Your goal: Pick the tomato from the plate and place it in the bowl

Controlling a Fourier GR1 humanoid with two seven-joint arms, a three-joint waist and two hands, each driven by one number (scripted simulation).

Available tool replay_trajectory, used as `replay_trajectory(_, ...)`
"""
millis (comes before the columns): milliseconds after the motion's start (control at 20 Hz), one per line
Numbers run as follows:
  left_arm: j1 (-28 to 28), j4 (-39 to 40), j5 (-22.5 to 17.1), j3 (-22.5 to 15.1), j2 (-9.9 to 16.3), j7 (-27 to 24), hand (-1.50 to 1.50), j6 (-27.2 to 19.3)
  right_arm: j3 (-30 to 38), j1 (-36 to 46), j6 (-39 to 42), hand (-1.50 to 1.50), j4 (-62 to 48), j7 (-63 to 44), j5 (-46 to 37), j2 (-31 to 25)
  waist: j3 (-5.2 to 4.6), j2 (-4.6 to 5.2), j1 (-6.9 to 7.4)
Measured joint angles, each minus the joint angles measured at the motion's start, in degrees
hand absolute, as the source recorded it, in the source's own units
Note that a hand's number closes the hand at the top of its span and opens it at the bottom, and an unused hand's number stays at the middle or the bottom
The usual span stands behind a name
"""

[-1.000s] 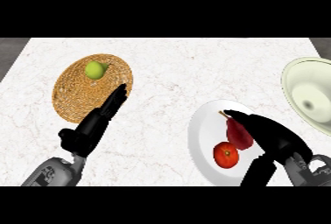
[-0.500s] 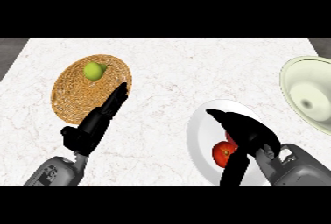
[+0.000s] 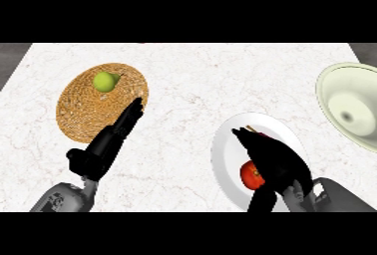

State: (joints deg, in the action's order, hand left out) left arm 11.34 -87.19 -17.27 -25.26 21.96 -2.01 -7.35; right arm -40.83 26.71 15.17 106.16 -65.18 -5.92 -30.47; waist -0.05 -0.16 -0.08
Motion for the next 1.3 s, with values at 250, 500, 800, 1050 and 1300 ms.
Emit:
replay_trajectory(250,-1.01,-1.6,0.75,0.89,-0.08,0.97,0.0,0.2,-1.35,-1.53,-0.83,-1.5,-1.91,1.53,-6.81,0.16,0.02,0.03,0.11)
replay_trajectory(500,-0.88,-1.45,1.22,2.29,-0.31,1.25,0.0,1.64,-1.37,-4.45,-1.44,-1.5,-2.94,2.76,-11.67,0.15,0.02,0.06,-0.02)
replay_trajectory(800,-1.33,-2.84,1.95,3.33,-1.32,2.76,0.0,2.82,0.16,-6.98,-1.16,-1.5,-5.98,4.08,-14.35,1.96,0.01,0.05,0.16)
replay_trajectory(1050,-2.27,-2.57,3.65,4.38,-2.3,2.35,0.0,4.11,2.51,-8.08,-0.21,-1.5,-9.19,6.25,-16.62,3.68,-0.07,0.0,0.19)
replay_trajectory(1300,-2.08,-1.3,5.3,6.36,-4.06,2.19,0.0,5.72,5.06,-9.94,0.78,1.5,-11.15,9.07,-20.25,5.59,-0.24,-0.19,0.09)
